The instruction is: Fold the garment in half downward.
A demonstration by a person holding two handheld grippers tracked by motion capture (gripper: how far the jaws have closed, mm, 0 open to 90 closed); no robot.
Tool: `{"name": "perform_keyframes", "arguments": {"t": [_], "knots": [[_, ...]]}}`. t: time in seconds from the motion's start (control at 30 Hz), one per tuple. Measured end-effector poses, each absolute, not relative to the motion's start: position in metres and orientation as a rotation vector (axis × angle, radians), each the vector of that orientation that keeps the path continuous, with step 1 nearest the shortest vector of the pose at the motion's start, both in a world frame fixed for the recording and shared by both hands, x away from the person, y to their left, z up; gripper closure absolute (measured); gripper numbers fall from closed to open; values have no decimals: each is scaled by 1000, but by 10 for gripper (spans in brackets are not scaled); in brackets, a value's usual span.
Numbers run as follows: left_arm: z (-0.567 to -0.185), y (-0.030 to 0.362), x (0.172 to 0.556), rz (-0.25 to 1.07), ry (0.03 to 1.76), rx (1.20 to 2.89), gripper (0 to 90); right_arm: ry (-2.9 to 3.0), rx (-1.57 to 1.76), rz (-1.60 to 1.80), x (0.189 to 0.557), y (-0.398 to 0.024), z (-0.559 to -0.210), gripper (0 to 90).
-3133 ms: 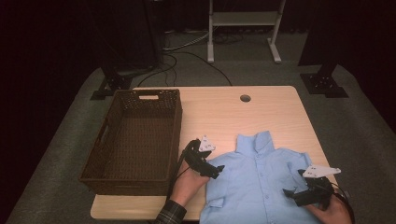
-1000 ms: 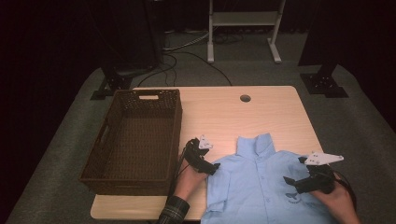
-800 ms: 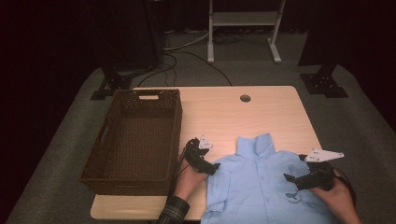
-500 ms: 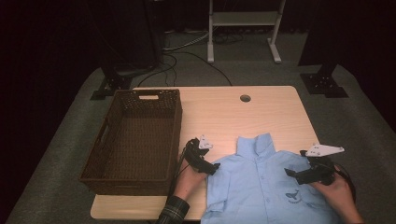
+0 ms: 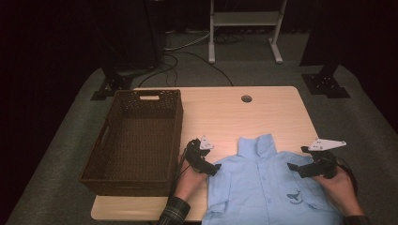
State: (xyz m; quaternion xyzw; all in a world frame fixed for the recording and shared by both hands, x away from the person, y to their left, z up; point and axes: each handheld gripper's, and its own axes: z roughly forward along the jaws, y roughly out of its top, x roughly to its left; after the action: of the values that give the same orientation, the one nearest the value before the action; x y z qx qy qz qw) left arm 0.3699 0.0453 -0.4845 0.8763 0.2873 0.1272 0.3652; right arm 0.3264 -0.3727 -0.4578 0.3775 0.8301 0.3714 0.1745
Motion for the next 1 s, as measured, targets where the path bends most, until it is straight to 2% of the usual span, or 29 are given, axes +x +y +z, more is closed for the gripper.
{"name": "perform_keyframes", "arguments": {"t": [0.3, 1.0], "knots": [[-484, 45, 370, 327, 739, 2254, 0, 2343, 1097, 1041, 341, -380, -461, 174], [-484, 45, 369, 328, 742, 2253, 0, 2404, 1135, 1013, 361, -393, -476, 546]]}}
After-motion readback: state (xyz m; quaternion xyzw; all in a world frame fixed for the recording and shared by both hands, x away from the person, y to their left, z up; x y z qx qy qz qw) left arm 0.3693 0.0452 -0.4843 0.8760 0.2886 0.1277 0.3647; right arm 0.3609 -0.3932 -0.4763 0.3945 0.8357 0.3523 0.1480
